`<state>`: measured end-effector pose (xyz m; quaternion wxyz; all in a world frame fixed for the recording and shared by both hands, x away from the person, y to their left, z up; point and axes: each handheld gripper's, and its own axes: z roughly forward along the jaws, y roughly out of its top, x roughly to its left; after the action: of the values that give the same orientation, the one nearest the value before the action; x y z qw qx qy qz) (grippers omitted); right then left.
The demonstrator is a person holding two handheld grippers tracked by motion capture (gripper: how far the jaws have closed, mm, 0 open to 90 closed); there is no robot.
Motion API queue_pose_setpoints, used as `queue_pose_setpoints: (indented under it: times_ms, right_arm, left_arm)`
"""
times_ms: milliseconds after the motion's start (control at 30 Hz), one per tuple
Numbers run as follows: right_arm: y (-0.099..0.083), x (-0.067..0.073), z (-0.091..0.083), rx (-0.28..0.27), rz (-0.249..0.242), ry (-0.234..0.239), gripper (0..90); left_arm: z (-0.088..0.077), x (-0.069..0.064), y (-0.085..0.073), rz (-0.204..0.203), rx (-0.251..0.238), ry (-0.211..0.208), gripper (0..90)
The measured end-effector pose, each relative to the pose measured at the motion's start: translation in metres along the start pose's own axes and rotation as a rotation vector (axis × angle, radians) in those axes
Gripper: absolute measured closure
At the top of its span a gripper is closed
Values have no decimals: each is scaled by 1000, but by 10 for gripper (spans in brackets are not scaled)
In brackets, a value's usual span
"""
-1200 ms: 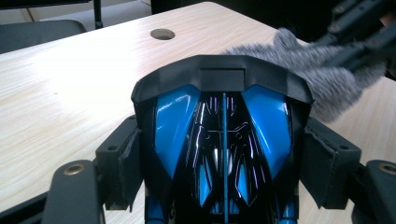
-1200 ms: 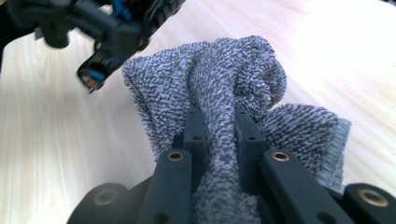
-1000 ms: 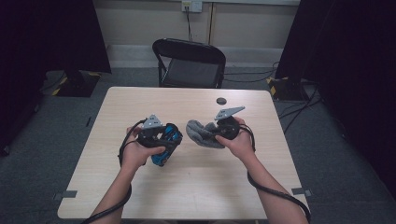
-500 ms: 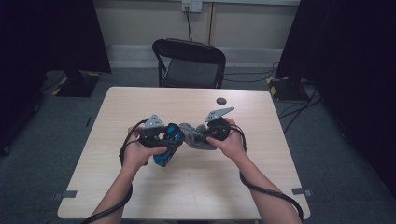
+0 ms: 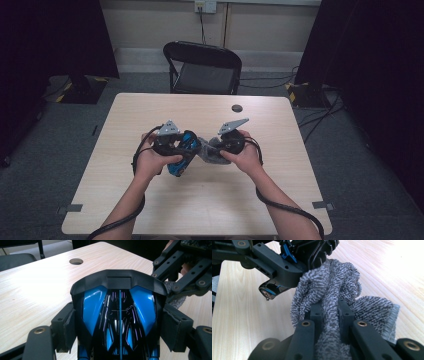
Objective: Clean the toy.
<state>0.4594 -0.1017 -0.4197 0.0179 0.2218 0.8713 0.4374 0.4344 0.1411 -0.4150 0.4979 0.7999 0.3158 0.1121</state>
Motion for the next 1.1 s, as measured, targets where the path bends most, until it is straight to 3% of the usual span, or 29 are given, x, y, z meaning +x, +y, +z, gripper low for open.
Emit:
queue_pose_setpoints:
  times_ms: [367,833,1100]
  right_arm:
    - [-8,2,5,-12,14,10,791]
    - [-17,13,25,28,5,41,790]
    - [-23,18,34,34,11,65,790]
  left_arm:
    - [7,-1,9,-8,-5,-8,255]
    - [17,4,10,-53,-20,-2,255]
    - [19,6,17,-53,-26,0,255]
